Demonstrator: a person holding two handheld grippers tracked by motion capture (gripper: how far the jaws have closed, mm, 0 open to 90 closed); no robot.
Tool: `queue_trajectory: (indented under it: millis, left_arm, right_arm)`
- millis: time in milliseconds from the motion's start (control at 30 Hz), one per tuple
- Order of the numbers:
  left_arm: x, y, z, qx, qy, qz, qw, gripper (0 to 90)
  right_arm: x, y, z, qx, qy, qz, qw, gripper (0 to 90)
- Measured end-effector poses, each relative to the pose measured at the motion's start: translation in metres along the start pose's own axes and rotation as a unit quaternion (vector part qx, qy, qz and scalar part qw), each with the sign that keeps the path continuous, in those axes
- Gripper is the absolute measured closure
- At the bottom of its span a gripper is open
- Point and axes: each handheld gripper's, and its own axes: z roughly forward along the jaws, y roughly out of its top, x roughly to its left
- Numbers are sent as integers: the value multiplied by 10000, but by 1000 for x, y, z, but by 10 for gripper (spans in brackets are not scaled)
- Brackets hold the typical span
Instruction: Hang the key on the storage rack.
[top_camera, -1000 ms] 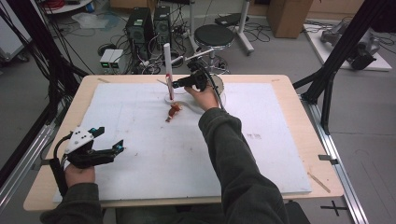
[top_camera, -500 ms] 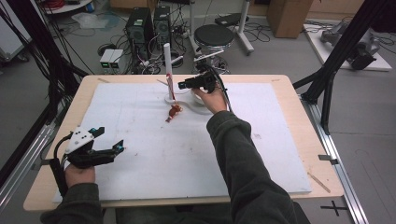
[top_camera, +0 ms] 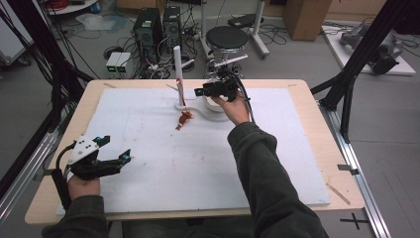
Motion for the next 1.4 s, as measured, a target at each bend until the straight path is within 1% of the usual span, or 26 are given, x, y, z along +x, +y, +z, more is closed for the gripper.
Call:
queue_trajectory:
  millis: [100, 200, 400, 467, 533, 600, 667, 733, 800, 867, 900, 1100, 1200, 1400]
  left_arm:
    - [0, 0, -1, 15, 7, 14, 10000, 164]
    - [0, -1, -2, -1, 17, -16, 10000, 164]
    - [0, -1, -4, -3, 48, -30, 10000, 164]
    - [0, -1, -4, 3, 40, -23, 10000, 164]
    - [0, -1, -5, 0, 44, -20, 10000, 164]
    - [0, -1, -5, 4, 44, -19, 10000, 164]
    - [0, -2, -6, 3, 50, -15, 10000, 164]
    - [0, -2, -6, 2, 49, -24, 10000, 164]
    - [0, -2, -7, 10, 62, -12, 10000, 164]
    - [0, -2, -7, 9, 65, -8, 10000, 164]
    - [0, -1, -7, 15, 64, -3, 10000, 164]
    - [-1, -1, -6, 17, 59, -2, 10000, 164]
    - [-1, -1, -6, 23, 61, -3, 10000, 164]
    - [-1, -1, -6, 40, 55, -2, 10000, 164]
  right_arm:
    - [2, 1, -4, -57, 23, -19, 10000, 401]
    - [4, 2, -7, -70, 50, -48, 10000, 390]
    - [9, 1, -10, 43, 80, -143, 9999, 370]
    - [11, 0, -12, 13, 80, -175, 9998, 367]
    - [12, -3, -15, -92, 70, -198, 9997, 368]
    - [12, -6, -16, -89, 75, -191, 9997, 363]
    - [11, -10, -18, -105, 26, -192, 9998, 357]
    - [9, -13, -19, 2, 65, -101, 9999, 331]
    - [8, -14, -20, 59, 66, -101, 9999, 328]
    - [10, -16, -22, -47, 32, -197, 9998, 335]
    - [11, -17, -23, -63, 19, -203, 9998, 334]
    - [9, -27, -28, -31, 4, -202, 9998, 328]
    - [9, -33, -31, -2, -43, -187, 9998, 322]
    - [7, -40, -37, 11, -66, -181, 9998, 312]
